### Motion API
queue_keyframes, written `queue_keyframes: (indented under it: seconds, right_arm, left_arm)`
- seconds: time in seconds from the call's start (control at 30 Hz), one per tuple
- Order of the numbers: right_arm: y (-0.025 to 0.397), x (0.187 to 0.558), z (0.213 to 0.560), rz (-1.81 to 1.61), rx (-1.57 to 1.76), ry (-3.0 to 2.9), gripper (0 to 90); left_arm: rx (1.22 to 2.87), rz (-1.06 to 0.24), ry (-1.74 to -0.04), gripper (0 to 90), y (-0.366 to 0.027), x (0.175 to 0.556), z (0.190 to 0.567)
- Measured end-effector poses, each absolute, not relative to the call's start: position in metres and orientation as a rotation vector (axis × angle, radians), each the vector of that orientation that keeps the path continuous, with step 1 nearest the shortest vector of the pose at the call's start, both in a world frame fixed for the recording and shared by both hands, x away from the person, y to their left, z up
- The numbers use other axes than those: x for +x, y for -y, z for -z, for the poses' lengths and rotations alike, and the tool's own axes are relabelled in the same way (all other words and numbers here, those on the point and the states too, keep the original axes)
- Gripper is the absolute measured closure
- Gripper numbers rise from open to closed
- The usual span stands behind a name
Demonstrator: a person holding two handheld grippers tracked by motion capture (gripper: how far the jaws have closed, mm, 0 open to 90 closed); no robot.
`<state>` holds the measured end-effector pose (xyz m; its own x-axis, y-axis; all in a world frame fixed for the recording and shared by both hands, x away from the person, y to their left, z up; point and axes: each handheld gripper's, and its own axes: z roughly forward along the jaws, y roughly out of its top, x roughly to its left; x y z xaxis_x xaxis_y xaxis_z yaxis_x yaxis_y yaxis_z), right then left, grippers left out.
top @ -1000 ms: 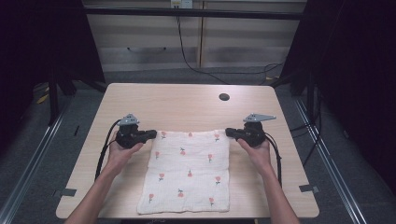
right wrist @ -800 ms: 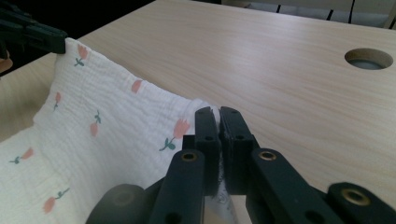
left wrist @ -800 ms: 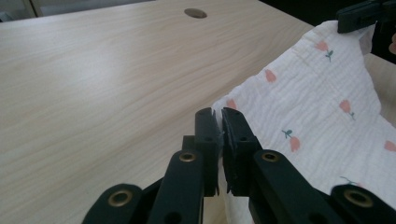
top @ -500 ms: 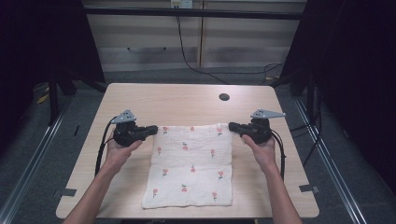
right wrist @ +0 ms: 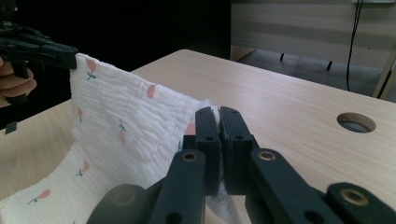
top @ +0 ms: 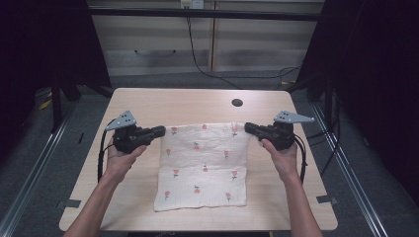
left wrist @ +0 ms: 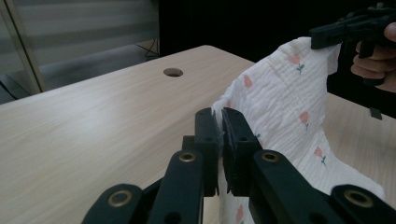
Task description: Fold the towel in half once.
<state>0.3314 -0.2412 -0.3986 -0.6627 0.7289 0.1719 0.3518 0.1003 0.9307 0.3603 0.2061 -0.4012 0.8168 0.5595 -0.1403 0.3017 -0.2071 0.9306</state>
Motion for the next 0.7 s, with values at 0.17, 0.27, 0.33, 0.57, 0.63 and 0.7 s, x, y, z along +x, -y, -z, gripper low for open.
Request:
queue_keyframes:
  seconds: [0.17,0.27,0.33,0.57,0.63,0.7]
  right_arm:
    - [0.239,0.333,0.410,-1.552,1.094,-2.103,87.2]
    - [0.237,0.331,0.413,-1.521,1.086,-2.142,87.3]
    - [0.234,0.327,0.413,-1.512,1.077,-2.156,87.2]
    - [0.234,0.311,0.409,-1.451,1.033,-2.202,87.2]
    - [0.237,0.305,0.410,-1.454,1.031,-2.206,87.1]
    - [0.240,0.300,0.412,-1.460,1.036,-2.210,87.2]
  left_arm:
    - [1.851,-0.253,-0.707,85.5,-0.205,0.365,0.416]
    - [1.874,-0.253,-0.684,85.5,-0.199,0.360,0.415]
    - [1.897,-0.262,-0.665,85.5,-0.196,0.355,0.413]
    - [1.933,-0.263,-0.655,85.5,-0.206,0.336,0.417]
    - [1.943,-0.265,-0.655,85.5,-0.211,0.332,0.420]
    - [1.946,-0.253,-0.658,85.5,-0.214,0.327,0.423]
